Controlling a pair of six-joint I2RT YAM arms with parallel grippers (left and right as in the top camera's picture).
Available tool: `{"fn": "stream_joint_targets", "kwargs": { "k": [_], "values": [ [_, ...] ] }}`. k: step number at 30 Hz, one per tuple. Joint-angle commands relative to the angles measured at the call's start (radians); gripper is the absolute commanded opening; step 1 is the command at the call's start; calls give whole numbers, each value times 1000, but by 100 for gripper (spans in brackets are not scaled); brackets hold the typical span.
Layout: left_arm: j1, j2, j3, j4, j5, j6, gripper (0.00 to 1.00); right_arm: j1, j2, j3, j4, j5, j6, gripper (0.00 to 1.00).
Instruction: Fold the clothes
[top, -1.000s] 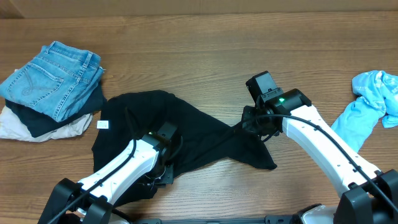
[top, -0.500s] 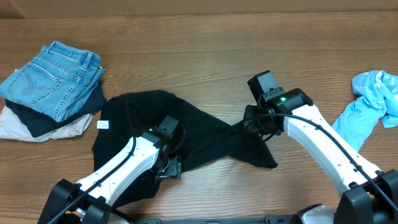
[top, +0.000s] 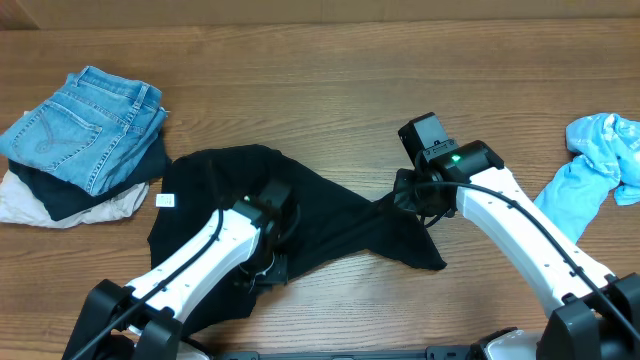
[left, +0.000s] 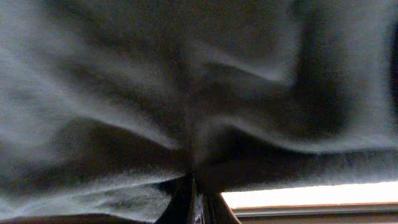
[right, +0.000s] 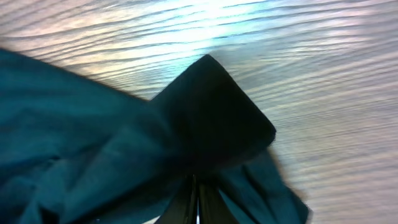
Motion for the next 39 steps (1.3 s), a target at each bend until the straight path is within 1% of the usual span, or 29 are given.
{"fn": "stream_joint_targets", "kwargs": {
  "k": [1,3,5,8,9,10,13,15,20,26,28,30,32,36,39],
  "values": [
    [-5,0,223,-143,-53,18,4,-33,-41,141,-60,159,1,4],
    [-5,0,356,-247,-116,19,4,-71,-46,216,-114,192,0,4],
    [0,0,498,-356,-187,20,4,-139,-51,303,-174,196,1,4],
    [24,0,696,-499,-244,52,4,-241,-54,411,-237,196,0,4],
    [37,0,790,-541,-262,79,4,-277,-59,456,-253,195,-6,4],
    [46,-9,858,-541,-222,136,4,-304,-70,498,-259,195,-31,4],
    [54,-13,1085,-540,-197,166,4,-325,-111,588,-266,196,-76,4],
    [54,-13,1201,-540,-185,178,4,-326,-142,644,-266,196,-76,4],
    [52,-13,1421,-540,-170,210,4,-326,-201,797,-267,200,-85,4],
    [52,-14,1699,-540,-71,266,4,-325,-266,983,-272,191,-112,4],
    [52,-15,1754,-540,-127,289,4,-325,-293,989,-265,172,-108,4],
    [53,-7,1754,-539,-215,294,4,-325,-294,987,-266,172,-105,4],
    [53,26,1754,-534,-245,335,4,-325,-271,983,-267,167,-105,4],
    [87,193,1754,-484,-262,455,4,-325,-123,980,-233,127,-112,4],
    [133,332,1754,-391,-259,541,4,-325,16,980,-125,125,-113,4]
  ]
}}
